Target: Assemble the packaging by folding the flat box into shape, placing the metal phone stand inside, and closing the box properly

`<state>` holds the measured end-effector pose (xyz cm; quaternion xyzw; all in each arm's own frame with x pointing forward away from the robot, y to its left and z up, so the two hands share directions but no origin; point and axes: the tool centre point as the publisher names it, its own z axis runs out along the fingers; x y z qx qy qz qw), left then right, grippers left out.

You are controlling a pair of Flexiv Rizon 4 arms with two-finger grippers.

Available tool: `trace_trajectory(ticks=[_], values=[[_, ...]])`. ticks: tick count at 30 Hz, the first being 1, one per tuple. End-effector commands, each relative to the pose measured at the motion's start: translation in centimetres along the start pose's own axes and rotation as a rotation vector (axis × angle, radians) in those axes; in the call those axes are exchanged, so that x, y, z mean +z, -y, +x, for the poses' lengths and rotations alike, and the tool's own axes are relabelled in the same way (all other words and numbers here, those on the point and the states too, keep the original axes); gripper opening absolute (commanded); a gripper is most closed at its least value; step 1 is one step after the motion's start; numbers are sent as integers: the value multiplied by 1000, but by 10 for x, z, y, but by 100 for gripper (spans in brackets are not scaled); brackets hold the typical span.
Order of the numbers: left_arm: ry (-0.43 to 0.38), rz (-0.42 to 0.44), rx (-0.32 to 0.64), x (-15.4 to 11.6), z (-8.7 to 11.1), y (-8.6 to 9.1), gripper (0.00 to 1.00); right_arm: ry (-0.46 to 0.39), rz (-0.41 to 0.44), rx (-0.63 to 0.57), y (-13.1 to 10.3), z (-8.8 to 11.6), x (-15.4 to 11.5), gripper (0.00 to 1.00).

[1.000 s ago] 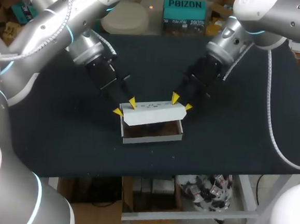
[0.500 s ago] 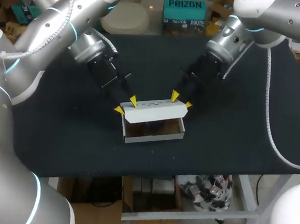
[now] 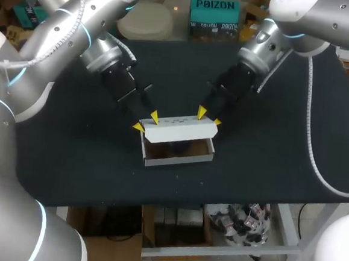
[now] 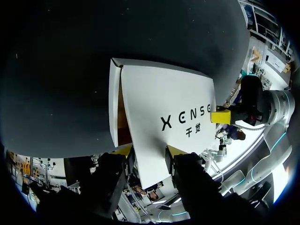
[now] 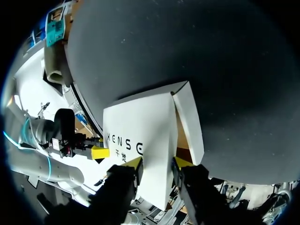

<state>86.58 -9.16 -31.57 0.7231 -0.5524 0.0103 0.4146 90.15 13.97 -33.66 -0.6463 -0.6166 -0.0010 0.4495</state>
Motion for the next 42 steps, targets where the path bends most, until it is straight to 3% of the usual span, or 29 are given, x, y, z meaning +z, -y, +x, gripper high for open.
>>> trace_trajectory(ticks=[1,42], values=[[3,-16,0,3,3,9,43,2,6,4,-3,2,4,43],[-24,-15,2,10,-10,7,43,8,6,-13,-4,-4,9,45]])
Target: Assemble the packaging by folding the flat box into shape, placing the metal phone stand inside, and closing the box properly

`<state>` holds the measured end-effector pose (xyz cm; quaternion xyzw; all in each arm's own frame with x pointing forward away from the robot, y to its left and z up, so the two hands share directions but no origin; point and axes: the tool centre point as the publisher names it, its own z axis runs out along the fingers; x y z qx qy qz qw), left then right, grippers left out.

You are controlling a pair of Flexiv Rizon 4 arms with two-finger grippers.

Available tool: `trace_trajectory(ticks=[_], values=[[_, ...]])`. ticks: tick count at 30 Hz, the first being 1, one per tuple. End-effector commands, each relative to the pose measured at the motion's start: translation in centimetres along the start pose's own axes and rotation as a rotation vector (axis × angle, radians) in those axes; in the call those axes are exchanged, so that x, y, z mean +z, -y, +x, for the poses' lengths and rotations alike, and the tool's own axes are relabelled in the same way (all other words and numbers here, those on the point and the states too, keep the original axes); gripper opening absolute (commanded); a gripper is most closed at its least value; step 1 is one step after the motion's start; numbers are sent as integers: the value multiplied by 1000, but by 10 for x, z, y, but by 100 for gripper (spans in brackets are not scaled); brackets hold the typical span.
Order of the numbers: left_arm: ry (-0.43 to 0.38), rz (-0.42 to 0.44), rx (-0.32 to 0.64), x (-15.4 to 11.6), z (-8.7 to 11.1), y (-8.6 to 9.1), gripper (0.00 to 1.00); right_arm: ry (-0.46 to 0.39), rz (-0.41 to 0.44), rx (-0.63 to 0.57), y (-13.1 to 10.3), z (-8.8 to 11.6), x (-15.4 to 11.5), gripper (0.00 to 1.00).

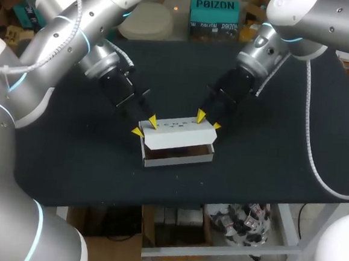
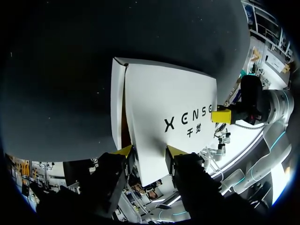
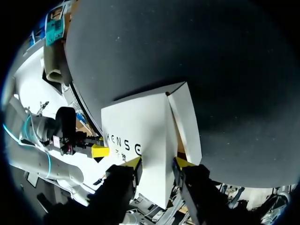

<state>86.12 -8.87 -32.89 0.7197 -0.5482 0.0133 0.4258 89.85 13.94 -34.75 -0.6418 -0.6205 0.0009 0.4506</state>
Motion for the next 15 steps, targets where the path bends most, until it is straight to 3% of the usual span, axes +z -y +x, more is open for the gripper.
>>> trace_trajectory(ticks=[1,15], values=[[-4,2,3,1,1,2,43,4,-3,-5,0,4,2,45],[3,6,12,1,5,1,43,10,-15,-6,1,8,5,45]])
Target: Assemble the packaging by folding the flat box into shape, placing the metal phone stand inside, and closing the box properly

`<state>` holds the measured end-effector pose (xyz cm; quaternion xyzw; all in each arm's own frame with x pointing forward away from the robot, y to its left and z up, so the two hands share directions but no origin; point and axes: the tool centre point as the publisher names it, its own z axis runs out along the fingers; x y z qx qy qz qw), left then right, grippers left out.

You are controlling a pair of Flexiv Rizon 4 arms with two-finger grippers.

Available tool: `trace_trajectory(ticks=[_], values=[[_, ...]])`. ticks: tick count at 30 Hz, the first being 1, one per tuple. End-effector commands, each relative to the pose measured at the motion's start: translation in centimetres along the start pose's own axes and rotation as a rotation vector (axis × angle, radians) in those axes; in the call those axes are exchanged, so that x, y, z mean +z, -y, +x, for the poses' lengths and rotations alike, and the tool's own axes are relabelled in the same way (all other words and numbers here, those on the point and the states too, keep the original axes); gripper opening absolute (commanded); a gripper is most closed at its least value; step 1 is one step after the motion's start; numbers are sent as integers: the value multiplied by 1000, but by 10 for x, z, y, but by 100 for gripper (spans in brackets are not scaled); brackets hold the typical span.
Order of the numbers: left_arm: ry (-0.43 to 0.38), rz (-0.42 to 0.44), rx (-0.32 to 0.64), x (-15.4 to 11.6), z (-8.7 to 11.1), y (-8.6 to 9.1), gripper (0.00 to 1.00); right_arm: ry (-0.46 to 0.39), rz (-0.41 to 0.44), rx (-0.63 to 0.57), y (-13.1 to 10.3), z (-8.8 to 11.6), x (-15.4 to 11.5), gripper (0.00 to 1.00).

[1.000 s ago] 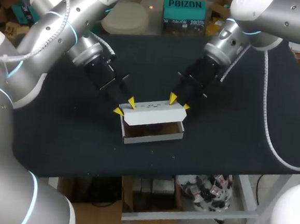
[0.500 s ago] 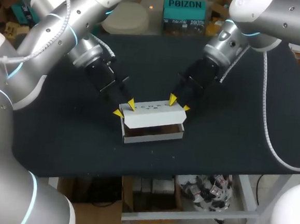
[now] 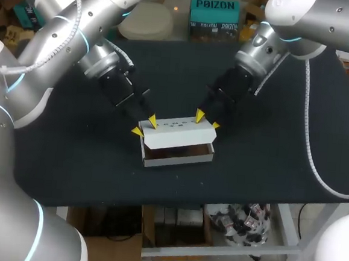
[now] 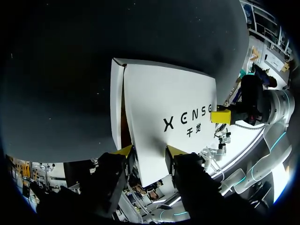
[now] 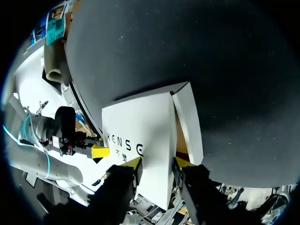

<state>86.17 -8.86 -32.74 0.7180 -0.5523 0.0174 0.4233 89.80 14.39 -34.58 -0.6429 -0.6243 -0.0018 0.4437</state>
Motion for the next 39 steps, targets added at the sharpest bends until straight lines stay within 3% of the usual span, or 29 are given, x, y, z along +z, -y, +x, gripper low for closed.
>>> trace_trajectory(ticks=[1,39], values=[[2,-1,0,3,4,3,43,1,-3,0,0,4,4,44],[9,97,42,6,-11,-1,48,23,-46,-75,-8,-12,12,47]])
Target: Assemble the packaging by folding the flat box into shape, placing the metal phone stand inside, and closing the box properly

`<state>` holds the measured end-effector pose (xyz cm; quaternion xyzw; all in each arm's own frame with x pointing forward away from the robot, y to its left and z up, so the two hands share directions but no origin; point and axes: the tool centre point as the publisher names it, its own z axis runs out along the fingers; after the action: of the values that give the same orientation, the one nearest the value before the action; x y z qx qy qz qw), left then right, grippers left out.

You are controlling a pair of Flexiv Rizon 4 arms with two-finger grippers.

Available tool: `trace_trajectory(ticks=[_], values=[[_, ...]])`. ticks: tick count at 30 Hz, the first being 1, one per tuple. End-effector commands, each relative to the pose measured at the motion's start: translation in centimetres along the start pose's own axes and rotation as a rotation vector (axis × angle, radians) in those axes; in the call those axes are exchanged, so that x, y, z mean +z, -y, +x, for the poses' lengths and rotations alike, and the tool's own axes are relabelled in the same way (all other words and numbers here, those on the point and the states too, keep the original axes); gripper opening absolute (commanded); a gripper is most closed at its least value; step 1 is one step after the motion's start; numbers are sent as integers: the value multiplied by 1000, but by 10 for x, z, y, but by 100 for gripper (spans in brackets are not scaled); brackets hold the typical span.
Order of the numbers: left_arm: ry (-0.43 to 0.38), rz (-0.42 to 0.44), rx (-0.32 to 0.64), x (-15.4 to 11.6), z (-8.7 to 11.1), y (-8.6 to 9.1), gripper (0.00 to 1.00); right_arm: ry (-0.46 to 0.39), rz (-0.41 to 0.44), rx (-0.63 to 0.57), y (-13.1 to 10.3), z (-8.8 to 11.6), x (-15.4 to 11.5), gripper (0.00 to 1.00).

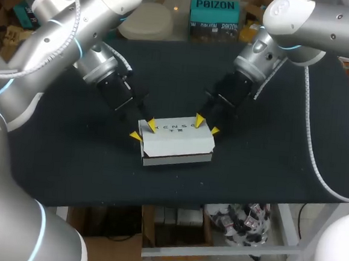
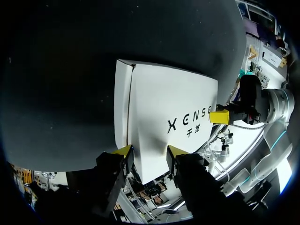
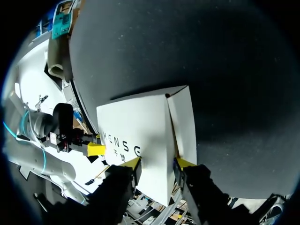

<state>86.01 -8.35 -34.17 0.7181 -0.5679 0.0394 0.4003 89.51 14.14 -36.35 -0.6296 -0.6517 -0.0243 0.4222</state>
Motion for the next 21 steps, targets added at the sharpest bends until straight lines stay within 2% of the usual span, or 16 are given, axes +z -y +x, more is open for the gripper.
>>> trace_trajectory(ticks=[1,21], values=[[4,43,1,-2,1,-9,48,2,-3,-4,-1,0,0,47],[25,85,24,-12,6,-13,50,-8,-14,-8,-3,7,-3,47]])
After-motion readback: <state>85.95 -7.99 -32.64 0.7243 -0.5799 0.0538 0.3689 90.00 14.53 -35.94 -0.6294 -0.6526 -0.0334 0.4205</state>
